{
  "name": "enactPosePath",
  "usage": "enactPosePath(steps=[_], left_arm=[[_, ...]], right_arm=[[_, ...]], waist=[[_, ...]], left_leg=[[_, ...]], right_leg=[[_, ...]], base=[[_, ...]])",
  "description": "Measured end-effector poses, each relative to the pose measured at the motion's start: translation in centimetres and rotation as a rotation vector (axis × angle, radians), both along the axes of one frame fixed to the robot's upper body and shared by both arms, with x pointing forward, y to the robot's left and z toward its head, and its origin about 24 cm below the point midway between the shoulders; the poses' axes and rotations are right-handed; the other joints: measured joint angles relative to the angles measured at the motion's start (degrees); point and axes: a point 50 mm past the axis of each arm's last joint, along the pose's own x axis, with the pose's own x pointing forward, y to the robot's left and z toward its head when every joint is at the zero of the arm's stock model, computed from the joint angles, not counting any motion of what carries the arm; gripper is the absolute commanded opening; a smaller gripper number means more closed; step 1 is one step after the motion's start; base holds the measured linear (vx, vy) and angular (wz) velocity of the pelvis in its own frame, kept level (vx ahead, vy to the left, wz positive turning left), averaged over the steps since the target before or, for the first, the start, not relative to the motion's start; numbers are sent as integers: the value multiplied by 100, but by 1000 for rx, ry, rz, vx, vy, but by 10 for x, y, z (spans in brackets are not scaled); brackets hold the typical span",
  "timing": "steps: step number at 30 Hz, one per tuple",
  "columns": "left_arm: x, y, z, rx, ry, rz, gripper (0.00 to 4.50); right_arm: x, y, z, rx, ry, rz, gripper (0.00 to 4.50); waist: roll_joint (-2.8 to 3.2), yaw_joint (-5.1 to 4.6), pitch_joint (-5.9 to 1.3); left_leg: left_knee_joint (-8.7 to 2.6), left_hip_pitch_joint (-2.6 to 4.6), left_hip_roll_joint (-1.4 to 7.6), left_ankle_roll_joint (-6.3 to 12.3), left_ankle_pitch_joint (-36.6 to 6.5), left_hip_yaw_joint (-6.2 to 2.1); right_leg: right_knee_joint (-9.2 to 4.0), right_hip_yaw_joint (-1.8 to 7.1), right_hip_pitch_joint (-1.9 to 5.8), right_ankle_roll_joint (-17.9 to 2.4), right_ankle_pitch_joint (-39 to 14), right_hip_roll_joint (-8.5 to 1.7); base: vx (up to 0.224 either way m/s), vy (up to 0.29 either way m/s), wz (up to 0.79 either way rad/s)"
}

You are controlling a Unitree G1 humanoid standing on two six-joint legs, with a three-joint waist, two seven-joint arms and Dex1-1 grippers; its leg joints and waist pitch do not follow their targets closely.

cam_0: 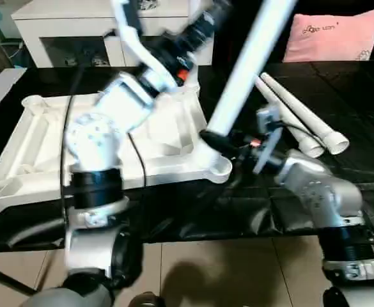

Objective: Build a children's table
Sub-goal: Insert table leg to table base

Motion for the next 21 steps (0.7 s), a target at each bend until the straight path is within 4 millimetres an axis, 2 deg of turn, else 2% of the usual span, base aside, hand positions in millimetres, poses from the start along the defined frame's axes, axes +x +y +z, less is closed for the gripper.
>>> enactPosePath(steps=[2, 4, 6, 9, 15, 21], left_arm=[[3, 7, -8, 144, -6, 43, 450], [4, 16, -26, 332, -3, 56, 450], [2, 24, -46, 426, 36, 26, 450], [0, 26, -54, 436, 66, -33, 450], [-9, 24, -49, 347, 56, -221, 450], [-21, 16, -46, 276, 41, -410, 450]], right_arm=[[-1, -7, 1, -19, 0, 20, 193], [-4, -16, 3, -37, 7, 72, 193], [-8, -30, 8, -61, 10, 122, 193], [-12, -35, 11, -52, 13, 191, 193], [-17, -44, 17, -53, 26, 309, 193], [-19, -42, 14, -60, 50, 381, 193]], waist=[[0, -5, 0], [0, -2, 0], [-7, 3, 4], [-26, 11, 12], [-29, 8, 12], [-32, 8, 12]], left_leg=[[-1, 0, 0, 0, 0, 0], [-2, -2, 0, -1, 0, 0], [-2, -3, 0, -1, -1, 1], [-1, -8, 2, -1, 0, 0], [12, -4, 2, -1, 0, 4], [18, 1, 5, -1, 0, 4]], right_leg=[[0, 1, -1, 2, -1, 0], [-3, 1, -2, 4, -3, 0], [-2, 1, -2, 7, -5, 0], [1, -2, -6, 5, -3, 0], [20, 1, -7, 2, -2, -2], [33, 1, -7, 0, 0, -3]], base=[[0, 0, 0], [0, 0, 0], [0, 0, 0], [0, 0, 0], [0, 0, 0], [0, 0, 0]])
